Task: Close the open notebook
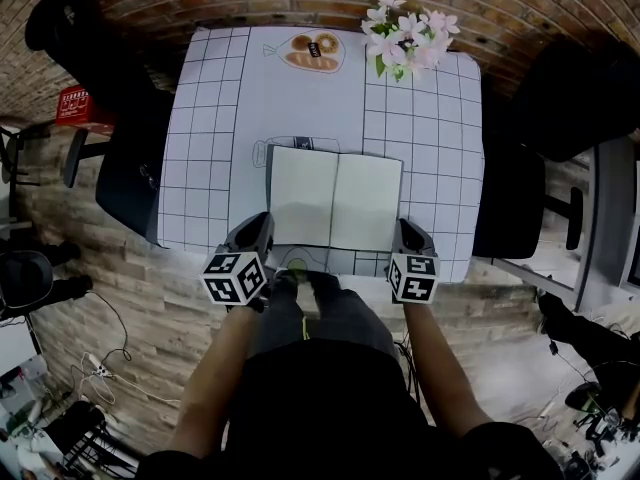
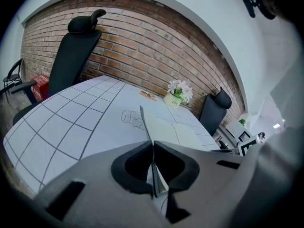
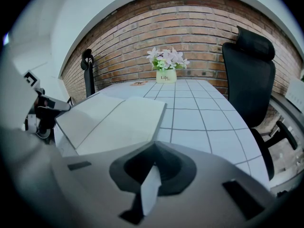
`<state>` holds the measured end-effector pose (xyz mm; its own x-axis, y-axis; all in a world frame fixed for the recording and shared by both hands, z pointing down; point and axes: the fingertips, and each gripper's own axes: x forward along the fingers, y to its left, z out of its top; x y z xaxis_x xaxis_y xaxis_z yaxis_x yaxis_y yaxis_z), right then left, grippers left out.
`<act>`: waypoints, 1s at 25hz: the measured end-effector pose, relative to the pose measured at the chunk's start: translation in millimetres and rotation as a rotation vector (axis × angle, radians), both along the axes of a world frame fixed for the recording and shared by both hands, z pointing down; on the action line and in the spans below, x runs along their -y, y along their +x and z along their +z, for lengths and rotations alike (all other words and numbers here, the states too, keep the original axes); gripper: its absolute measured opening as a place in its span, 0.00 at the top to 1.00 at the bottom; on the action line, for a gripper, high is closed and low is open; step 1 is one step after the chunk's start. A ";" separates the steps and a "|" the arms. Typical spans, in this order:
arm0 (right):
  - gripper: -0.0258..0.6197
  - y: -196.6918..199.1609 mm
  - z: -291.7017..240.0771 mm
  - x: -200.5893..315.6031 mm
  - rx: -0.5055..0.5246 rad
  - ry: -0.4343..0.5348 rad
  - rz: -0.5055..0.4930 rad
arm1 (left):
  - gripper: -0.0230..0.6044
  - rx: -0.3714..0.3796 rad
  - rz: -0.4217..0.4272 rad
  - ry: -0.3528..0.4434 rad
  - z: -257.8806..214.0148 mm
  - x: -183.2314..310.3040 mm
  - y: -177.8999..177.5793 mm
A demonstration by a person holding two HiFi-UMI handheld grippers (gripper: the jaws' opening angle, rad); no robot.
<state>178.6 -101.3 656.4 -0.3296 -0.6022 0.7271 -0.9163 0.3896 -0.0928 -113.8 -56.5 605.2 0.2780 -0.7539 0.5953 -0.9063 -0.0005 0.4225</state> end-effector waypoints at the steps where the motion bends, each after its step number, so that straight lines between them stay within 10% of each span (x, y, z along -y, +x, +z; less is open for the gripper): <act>1: 0.94 0.0 0.1 0.0 0.000 0.000 0.000 | 0.91 -0.002 0.002 0.006 -2.6 0.2 1.3; 25: 0.94 -0.4 -1.5 -0.3 0.006 0.010 -0.002 | 0.91 -0.015 0.120 0.145 -57.7 4.7 47.0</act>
<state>178.2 -101.0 654.9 -0.3349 -0.6088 0.7191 -0.9151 0.3921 -0.0943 -66.8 -61.2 547.5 0.3789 -0.7924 0.4780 -0.8897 -0.1698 0.4238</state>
